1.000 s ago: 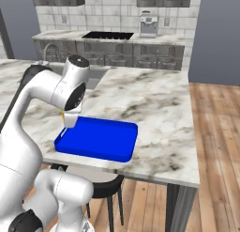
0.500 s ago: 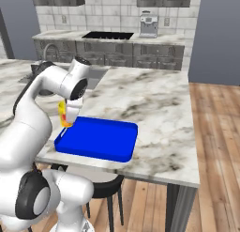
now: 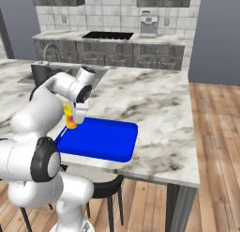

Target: There is a tray on the dining counter. Grab the cup, mug, and pitcher and place them on the tray. The pitcher may be placed next to the tray if it cannot fit the tray.

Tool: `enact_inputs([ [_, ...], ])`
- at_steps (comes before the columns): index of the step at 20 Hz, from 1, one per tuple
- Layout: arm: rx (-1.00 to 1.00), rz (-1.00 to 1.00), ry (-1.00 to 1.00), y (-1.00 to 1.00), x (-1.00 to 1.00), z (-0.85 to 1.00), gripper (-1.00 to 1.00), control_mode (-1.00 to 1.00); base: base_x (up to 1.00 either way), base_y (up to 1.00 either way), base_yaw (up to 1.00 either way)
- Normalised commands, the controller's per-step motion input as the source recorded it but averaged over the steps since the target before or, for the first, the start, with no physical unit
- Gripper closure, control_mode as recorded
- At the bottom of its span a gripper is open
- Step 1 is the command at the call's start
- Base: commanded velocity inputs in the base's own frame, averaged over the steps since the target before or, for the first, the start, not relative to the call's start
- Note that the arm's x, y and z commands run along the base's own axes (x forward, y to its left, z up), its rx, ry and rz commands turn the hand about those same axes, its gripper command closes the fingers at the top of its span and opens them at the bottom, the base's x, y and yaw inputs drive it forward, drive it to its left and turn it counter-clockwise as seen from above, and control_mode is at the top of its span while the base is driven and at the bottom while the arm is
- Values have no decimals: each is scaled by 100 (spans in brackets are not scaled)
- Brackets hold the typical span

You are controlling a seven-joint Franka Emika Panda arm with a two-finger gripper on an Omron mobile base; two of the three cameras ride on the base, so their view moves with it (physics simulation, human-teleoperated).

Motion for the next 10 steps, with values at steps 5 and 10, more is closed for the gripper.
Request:
enact_inputs([
  [5, 0, 2, 8, 35, 71, -36, 100, -100, 0, 0, 0],
  [10, 0, 6, 5, 6, 58, -40, 100, -100, 0, 0, 0],
])
